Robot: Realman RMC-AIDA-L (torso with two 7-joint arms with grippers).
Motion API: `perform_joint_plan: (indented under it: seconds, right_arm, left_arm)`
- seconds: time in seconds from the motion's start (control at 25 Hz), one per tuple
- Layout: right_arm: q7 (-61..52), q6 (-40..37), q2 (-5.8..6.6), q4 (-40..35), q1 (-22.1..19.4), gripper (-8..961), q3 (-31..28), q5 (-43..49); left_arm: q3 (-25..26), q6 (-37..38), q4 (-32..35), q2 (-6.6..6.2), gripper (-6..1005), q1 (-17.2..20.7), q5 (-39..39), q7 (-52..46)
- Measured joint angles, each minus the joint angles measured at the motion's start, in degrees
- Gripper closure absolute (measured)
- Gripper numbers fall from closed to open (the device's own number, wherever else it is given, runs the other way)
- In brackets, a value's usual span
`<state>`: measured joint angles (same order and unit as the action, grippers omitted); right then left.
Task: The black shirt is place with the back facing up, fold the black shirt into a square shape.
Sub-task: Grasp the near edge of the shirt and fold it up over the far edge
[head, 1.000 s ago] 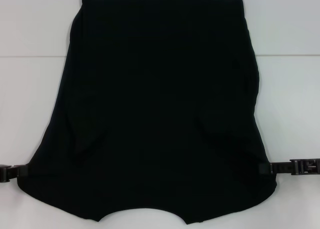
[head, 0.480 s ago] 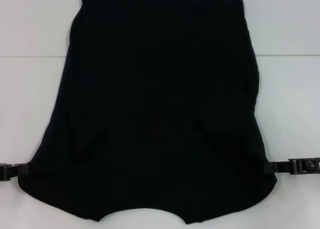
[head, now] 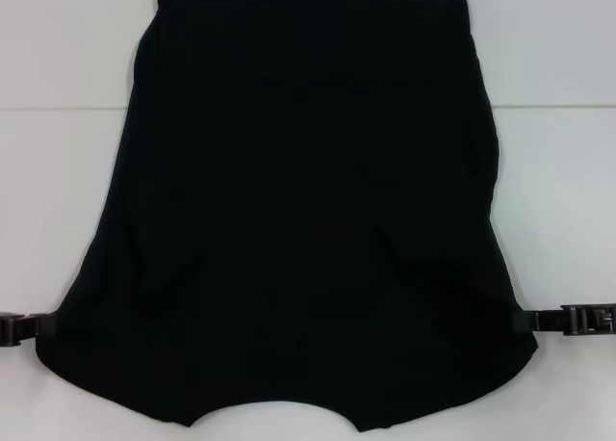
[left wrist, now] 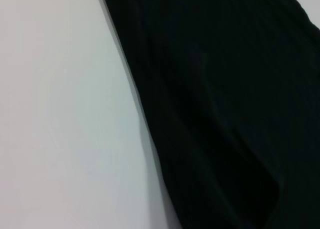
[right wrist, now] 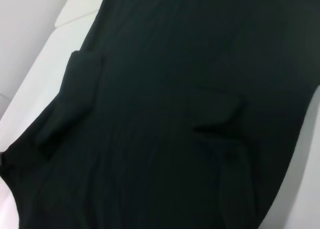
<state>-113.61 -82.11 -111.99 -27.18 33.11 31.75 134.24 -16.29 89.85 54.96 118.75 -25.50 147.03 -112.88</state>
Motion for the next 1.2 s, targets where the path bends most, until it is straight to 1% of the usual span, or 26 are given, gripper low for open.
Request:
perform_joint_plan:
  seconds: [0.12, 0.32, 0.56, 0.76, 0.96, 1.2]
  right_arm:
    - [1.29, -1.37, 0.33, -0.07, -0.71, 899, -0.8, -0.05]
    - [5.51, -4.73, 0.83, -0.14, -2.76, 898, -2.55, -0.11]
    - [13.16, -9.86, 1.91, -0.28, -7.19, 896, -6.09, -0.13]
    - [17.17, -13.96, 2.71, -0.4, -10.39, 894, -7.87, 0.04]
    - [20.52, -17.68, 2.84, -1.34, -13.18, 893, -8.73, 0.17]
    - [22.06, -19.28, 2.93, -1.56, -14.77, 891, -8.96, 0.35]
  left_arm:
    - [0.8, 3.22, 0.9, -0.28, 973, 0.2, -0.28, -0.74]
    - [4.17, 8.68, 1.31, -0.74, 973, 0.58, -0.34, -0.35]
    - [5.99, 14.87, 2.09, -0.9, 972, 2.56, -0.28, 0.87]
    - [6.54, 20.69, 2.19, -0.86, 972, 3.96, 0.53, 3.58]
    - [6.84, 25.31, 2.37, -0.48, 972, 5.18, 1.73, 4.97]
    - [7.1, 26.05, 2.31, -0.04, 972, 6.26, 1.46, 5.33]
